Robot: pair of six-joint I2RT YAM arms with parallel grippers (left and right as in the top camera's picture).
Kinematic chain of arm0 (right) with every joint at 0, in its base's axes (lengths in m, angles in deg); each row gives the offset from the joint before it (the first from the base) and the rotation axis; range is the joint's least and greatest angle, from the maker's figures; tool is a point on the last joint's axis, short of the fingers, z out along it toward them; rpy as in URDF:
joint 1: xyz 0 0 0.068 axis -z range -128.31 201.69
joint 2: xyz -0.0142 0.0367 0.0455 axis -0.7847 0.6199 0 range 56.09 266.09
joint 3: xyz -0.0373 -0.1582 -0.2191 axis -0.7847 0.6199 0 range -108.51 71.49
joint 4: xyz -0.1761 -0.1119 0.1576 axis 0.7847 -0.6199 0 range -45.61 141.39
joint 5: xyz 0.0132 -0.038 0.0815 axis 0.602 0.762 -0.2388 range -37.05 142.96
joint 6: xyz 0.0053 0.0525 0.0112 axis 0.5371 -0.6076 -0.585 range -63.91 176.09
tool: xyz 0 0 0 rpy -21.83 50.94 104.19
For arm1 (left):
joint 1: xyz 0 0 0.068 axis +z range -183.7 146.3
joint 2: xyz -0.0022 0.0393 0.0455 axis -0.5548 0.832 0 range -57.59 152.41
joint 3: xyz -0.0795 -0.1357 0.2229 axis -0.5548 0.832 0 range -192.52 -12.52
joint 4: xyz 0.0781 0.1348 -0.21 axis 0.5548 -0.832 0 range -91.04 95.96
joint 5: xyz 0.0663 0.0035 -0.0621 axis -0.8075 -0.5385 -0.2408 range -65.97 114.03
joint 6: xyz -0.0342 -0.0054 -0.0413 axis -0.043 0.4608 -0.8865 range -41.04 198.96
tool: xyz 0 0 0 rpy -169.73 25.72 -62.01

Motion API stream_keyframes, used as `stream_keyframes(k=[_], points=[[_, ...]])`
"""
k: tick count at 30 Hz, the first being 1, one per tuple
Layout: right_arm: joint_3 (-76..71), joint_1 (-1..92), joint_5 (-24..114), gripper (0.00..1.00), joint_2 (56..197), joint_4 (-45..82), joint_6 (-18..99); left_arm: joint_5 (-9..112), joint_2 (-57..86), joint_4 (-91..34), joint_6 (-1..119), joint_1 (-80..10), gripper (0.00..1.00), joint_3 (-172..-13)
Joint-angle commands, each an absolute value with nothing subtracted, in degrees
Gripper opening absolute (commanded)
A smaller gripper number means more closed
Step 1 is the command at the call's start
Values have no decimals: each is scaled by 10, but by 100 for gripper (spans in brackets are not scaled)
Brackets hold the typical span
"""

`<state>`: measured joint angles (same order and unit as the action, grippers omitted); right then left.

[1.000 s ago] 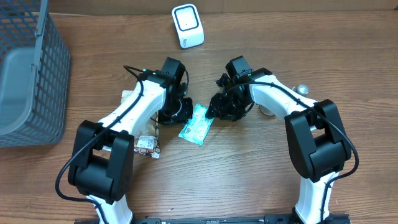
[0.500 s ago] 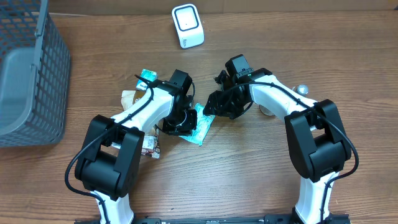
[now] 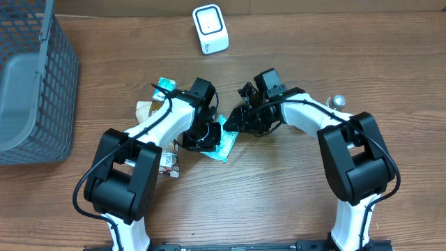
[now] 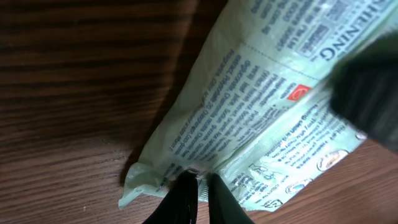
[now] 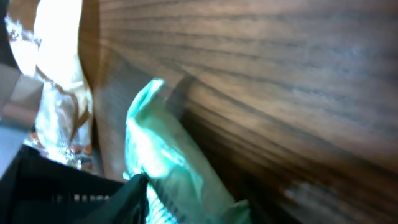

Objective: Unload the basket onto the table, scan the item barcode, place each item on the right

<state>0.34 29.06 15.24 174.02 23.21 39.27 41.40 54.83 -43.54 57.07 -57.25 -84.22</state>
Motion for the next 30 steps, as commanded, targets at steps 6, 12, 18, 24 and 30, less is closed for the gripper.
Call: stream_keyframes(k=[6,12,18,24,30], points=[[34,287,101,29,1739,250,379,358,585,-422,584,-569,14,-834],[34,287,102,28,1739,250,382,354,585,-421,584,-569,13,-834],[34,287,102,25,1739,250,385,355,585,-422,584,-569,4,-834],[33,287,102,25,1738,250,386,406,578,-430,600,-568,4,-847],[32,287,93,31,1738,251,399,406,520,-440,599,-565,4,-870]])
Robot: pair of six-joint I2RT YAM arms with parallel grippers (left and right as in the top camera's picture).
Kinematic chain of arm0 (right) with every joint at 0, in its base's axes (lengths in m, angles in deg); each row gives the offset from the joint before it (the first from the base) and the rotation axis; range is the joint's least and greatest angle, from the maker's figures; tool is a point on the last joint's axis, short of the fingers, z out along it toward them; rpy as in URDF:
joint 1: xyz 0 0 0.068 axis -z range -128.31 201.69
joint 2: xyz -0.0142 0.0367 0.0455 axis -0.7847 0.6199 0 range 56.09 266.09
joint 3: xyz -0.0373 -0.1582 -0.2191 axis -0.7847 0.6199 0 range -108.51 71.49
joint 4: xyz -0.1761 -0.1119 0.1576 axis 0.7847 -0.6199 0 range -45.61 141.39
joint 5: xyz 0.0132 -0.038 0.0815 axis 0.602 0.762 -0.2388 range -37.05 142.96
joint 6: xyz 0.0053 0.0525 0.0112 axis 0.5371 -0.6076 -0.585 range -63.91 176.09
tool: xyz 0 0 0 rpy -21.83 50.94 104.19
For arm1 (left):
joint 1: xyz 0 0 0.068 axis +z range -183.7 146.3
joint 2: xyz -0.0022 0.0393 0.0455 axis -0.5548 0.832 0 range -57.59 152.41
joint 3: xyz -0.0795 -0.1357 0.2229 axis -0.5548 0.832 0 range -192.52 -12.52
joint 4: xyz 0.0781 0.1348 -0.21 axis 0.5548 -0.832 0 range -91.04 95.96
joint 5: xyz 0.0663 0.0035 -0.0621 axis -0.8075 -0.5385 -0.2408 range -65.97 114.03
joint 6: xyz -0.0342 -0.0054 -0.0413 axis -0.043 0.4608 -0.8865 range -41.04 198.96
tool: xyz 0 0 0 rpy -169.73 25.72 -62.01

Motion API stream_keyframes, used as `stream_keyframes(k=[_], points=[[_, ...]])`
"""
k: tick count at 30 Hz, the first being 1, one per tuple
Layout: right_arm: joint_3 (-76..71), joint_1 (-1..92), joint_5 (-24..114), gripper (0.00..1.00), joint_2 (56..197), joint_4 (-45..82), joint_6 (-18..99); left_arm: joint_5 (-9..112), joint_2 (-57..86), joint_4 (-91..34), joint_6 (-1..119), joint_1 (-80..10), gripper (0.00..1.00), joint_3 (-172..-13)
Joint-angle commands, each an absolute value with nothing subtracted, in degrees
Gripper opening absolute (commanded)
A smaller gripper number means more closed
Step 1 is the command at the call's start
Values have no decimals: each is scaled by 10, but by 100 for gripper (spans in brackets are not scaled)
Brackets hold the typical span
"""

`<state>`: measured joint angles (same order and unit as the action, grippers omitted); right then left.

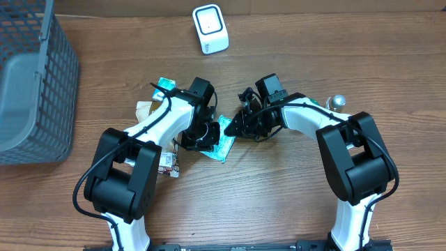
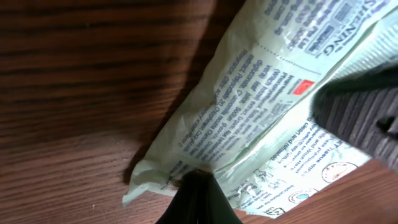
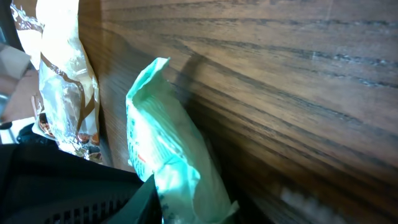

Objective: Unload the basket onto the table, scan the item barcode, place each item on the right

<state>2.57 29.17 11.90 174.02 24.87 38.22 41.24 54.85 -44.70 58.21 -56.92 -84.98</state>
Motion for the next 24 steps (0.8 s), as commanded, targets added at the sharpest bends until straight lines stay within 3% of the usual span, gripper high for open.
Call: stream_keyframes(k=[1,5,11,17,24], points=[[32,287,86,33,1738,253,401,406,509,-436,599,-566,6,-870],[31,293,36,36,1738,279,399,406,498,-430,592,-567,15,-869],[31,305,18,36,1738,284,398,356,513,-400,592,-578,17,-843],[31,305,19,36,1738,289,396,341,518,-396,592,-573,5,-834],[32,304,62,38,1738,286,396,364,507,-405,599,-573,4,-843]])
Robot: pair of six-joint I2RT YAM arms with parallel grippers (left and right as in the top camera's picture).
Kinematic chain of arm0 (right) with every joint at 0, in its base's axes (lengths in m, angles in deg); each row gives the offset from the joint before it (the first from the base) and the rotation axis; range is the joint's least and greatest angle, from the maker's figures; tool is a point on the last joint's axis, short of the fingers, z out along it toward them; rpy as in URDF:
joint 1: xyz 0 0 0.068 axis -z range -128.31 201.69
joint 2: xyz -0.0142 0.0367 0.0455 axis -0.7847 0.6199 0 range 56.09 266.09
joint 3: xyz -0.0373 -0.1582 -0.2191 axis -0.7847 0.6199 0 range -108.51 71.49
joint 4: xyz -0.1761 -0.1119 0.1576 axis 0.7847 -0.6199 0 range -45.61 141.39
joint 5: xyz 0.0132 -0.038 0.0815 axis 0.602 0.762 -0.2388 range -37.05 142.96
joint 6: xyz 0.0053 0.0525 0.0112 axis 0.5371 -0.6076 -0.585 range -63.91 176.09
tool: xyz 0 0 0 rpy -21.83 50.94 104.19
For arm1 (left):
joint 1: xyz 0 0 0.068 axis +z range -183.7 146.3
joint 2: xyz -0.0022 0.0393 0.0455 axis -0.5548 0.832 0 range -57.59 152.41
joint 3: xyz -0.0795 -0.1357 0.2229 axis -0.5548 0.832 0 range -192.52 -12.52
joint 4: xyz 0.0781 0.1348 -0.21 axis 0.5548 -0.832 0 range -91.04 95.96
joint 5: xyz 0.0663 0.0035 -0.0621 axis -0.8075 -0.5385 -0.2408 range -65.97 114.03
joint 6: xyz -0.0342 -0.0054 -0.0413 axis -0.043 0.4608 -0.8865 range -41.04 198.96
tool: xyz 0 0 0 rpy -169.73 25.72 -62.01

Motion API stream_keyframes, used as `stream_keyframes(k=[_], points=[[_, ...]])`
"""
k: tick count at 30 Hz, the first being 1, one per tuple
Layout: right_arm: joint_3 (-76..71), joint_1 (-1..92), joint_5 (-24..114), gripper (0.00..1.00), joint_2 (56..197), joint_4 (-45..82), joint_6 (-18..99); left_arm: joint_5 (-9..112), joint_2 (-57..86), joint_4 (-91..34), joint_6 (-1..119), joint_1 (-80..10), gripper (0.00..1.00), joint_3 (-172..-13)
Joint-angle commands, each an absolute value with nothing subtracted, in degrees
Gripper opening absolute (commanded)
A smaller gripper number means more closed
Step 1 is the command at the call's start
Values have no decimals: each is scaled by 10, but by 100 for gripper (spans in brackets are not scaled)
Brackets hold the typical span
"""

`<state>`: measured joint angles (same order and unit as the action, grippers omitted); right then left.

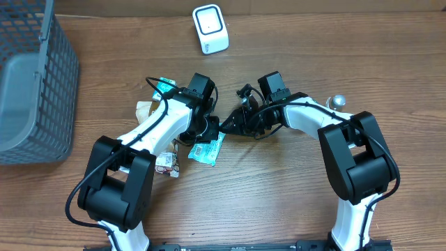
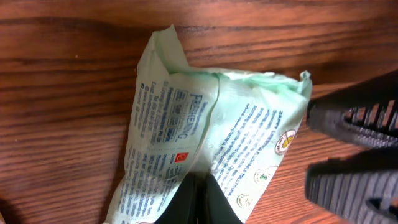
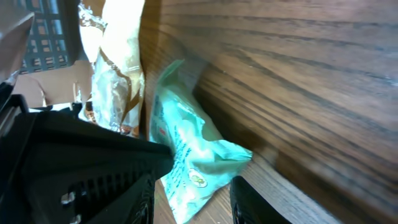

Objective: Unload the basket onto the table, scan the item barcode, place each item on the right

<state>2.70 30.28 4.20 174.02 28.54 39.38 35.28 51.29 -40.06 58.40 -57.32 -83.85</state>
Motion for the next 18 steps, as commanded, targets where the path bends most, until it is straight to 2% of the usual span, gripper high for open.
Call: stream_keyframes(k=[1,6,12,18], points=[[32,304,68,39,1738,286,396,370,502,-407,603,-573,4,-846],[32,304,71,51,1738,295,396,369,490,-436,596,-560,4,-852],[32,304,105,52,1738,297,394,376,490,-465,606,-514,4,-852],[32,303,122,53,1738,304,378,378,491,-473,610,-505,7,-841]])
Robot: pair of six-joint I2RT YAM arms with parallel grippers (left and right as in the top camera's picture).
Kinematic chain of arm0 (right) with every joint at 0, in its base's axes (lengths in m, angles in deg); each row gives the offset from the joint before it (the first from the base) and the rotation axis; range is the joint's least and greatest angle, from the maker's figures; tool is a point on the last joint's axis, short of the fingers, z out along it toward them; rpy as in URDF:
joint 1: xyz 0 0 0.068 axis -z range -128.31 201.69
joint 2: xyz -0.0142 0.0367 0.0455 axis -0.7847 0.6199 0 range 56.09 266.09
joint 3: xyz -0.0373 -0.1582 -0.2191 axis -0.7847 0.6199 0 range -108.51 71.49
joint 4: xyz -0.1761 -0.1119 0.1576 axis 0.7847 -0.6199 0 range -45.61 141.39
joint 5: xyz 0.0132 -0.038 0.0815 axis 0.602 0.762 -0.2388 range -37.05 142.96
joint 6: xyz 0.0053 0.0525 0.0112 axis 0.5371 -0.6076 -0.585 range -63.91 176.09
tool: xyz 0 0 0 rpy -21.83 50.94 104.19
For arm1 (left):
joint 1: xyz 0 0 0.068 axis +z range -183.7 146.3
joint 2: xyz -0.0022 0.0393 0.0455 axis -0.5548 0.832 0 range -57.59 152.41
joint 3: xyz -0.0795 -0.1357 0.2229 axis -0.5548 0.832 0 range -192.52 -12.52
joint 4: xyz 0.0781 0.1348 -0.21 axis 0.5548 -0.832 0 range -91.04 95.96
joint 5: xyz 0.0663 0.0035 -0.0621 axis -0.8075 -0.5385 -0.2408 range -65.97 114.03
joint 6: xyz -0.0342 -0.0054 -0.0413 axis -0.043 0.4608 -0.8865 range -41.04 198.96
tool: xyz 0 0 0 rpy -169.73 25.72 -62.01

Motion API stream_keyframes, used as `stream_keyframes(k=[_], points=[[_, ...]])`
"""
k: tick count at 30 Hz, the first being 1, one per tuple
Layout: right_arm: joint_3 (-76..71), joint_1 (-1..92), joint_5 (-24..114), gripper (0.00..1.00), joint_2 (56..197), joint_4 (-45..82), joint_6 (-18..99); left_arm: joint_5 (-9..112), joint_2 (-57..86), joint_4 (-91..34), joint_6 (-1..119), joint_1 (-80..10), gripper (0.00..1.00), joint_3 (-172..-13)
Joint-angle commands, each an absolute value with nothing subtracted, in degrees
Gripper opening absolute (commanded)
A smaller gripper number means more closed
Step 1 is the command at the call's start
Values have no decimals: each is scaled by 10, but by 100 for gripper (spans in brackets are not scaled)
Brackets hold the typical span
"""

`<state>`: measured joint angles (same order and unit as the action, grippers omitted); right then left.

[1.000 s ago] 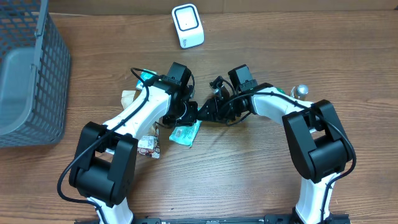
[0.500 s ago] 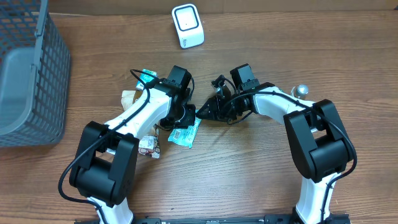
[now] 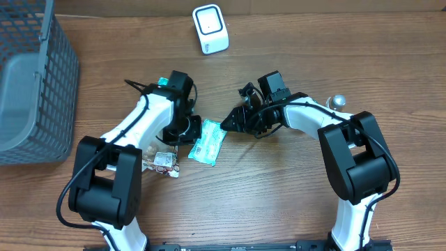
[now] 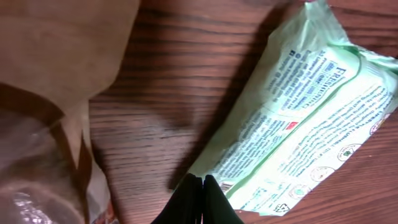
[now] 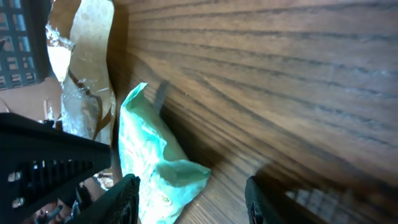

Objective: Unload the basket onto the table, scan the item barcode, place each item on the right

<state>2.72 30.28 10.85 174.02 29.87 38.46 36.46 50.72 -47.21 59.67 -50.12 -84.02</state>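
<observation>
The green wipes packet (image 3: 207, 141) lies flat on the wooden table, printed back and white barcode label facing up. My left gripper (image 3: 184, 130) is shut just left of it. In the left wrist view the packet (image 4: 292, 118) runs diagonally and the shut tips (image 4: 199, 182) touch its lower-left edge; no film shows between them. My right gripper (image 3: 232, 120) stands open at the packet's upper right end. In the right wrist view the packet's crumpled end (image 5: 163, 168) lies between and ahead of the open fingers (image 5: 124, 198). The white scanner (image 3: 210, 29) stands at the back.
A grey mesh basket (image 3: 31, 84) fills the left side. Brown and clear snack wrappers (image 3: 159, 162) lie beside the left arm, also visible in the left wrist view (image 4: 56, 93). A teal packet (image 3: 164, 82) peeks out behind the left arm. A silver ball (image 3: 338, 101) sits right.
My left gripper has moved left, from over the packet's middle to its left edge, and stays shut. The packet lies in nearly the same spot. My right gripper is open wider and slightly farther from the packet.
Both grippers were at the packet, teal face up, with the left fingers nearly shut on its edge. Then the left was shut on it. By 0.6 s ago the packet lay turned over, label up. Now the left gripper is at its left edge.
</observation>
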Motion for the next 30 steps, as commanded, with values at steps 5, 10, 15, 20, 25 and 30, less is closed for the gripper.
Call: stream_keyframes(k=[5,10,15,20,25,30], points=[[32,295,125,56,1738,306,379,387,492,-464,612,-512,9,-825],[32,289,140,56,1738,305,378,387,495,-438,609,-512,12,-812],[32,286,140,56,1738,305,378,386,510,-404,607,-514,13,-793],[32,286,139,57,1738,305,371,385,531,-381,607,-512,15,-769],[32,285,139,57,1739,305,353,384,537,-381,606,-512,16,-769],[33,283,133,56,1739,304,333,384,537,-381,606,-512,17,-769]])
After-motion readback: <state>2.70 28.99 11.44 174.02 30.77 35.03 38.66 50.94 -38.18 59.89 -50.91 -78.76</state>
